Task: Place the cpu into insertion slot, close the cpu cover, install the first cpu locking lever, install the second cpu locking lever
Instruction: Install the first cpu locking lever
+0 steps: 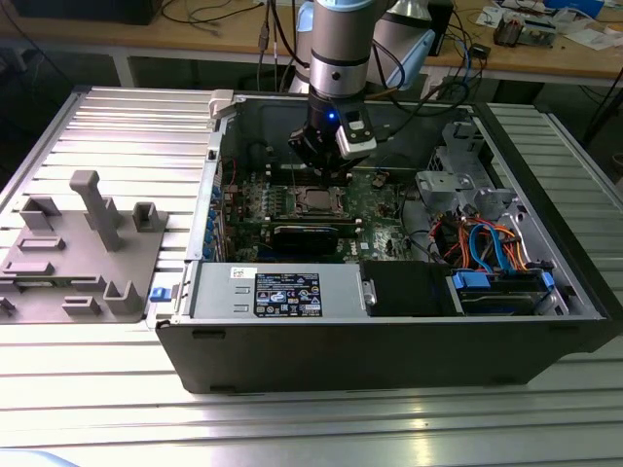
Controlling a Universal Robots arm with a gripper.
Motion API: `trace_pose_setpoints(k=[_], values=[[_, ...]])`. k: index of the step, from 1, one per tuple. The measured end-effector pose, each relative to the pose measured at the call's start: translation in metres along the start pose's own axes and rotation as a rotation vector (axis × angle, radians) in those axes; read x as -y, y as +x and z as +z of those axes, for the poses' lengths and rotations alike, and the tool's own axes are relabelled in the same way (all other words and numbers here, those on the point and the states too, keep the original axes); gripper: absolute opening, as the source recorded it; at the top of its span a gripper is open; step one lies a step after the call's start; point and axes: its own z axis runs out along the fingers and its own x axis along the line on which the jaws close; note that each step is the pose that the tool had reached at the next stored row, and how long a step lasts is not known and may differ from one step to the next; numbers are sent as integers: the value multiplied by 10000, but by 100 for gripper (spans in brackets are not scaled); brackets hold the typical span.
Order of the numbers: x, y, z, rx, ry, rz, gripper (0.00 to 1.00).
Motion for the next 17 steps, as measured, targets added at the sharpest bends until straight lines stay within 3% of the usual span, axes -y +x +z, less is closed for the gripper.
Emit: trace_pose_setpoints(k=[17], values=[[0,0,0,-2,-11,-626,11]])
